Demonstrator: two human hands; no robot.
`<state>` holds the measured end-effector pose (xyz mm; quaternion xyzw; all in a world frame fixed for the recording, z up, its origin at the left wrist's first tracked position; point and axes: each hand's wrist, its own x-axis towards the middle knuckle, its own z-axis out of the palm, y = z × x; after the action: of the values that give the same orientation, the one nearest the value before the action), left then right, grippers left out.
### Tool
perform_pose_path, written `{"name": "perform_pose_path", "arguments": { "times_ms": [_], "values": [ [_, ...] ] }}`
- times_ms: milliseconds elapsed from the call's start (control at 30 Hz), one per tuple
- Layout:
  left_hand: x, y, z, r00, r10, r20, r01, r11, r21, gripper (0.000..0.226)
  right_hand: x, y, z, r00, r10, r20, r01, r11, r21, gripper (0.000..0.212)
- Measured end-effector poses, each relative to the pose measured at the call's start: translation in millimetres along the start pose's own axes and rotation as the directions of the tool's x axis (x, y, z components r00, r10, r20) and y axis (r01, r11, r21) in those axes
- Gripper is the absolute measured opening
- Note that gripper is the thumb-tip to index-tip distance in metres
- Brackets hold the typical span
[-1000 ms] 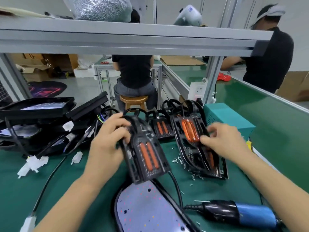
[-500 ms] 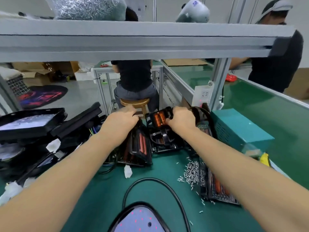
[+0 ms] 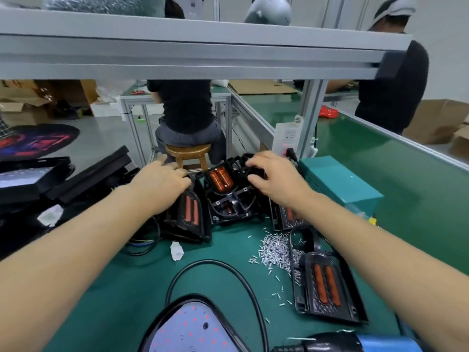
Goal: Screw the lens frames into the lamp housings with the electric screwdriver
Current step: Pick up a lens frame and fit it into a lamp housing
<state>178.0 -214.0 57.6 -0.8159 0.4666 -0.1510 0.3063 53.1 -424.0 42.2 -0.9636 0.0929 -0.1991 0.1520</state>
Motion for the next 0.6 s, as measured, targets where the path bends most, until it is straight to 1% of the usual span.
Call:
{"name": "perform_pose_path", "arguments": {
  "times_ms": [67,133,167,200,233,300,367,433,467,500,600],
  "values": [
    [-1,-2,0,1.000,0.007,-0.003,-0.007,1.000,-0.015,0.045,-29,8,-23,0.998,0.059,0.000,-0.059,0.998,-0.037,0.026],
    [-2,0,-2,0.999,-0.019,-0.047,0.017,0.999,-0.047,0.047,-67,21,-47,0.978,0.204,0.037,-0.194,0.964,-0.180,0.008],
    [-4,3,-4,0.995,-0.030,-0.097,0.023,0.997,-0.075,0.049,-88,27,-57,0.951,0.300,0.071,-0.272,0.925,-0.267,0.014],
    [-7,8,-7,0.986,-0.032,-0.165,0.014,0.994,-0.109,0.050,-108,34,-64,0.911,0.396,0.114,-0.336,0.873,-0.353,0.024],
    [-12,14,-11,0.971,-0.030,-0.239,-0.006,0.989,-0.147,0.053,-128,40,-69,0.865,0.478,0.153,-0.380,0.823,-0.421,0.029],
    [-22,30,-22,0.933,-0.035,-0.357,-0.063,0.964,-0.258,0.056,-160,48,-70,0.778,0.593,0.209,-0.451,0.758,-0.472,0.030],
    [-33,50,-32,0.925,-0.051,-0.377,-0.103,0.920,-0.378,0.055,-182,54,-61,0.702,0.651,0.288,-0.531,0.748,-0.399,0.029],
    [-45,69,-37,0.931,-0.089,-0.353,-0.111,0.854,-0.508,0.050,-195,55,-48,0.643,0.675,0.363,-0.660,0.728,-0.185,0.029],
    [-52,77,-38,0.936,-0.119,-0.332,-0.105,0.804,-0.585,0.047,-198,55,-43,0.622,0.691,0.369,-0.719,0.690,-0.081,0.028],
    [-60,82,-38,0.941,-0.154,-0.301,-0.088,0.747,-0.658,0.043,-200,55,-40,0.611,0.707,0.355,-0.750,0.661,-0.024,0.026],
    [-92,88,-29,0.946,-0.257,-0.198,-0.009,0.589,-0.808,0.033,-199,54,-34,0.610,0.728,0.313,-0.769,0.639,0.012,0.024]
  ]
}}
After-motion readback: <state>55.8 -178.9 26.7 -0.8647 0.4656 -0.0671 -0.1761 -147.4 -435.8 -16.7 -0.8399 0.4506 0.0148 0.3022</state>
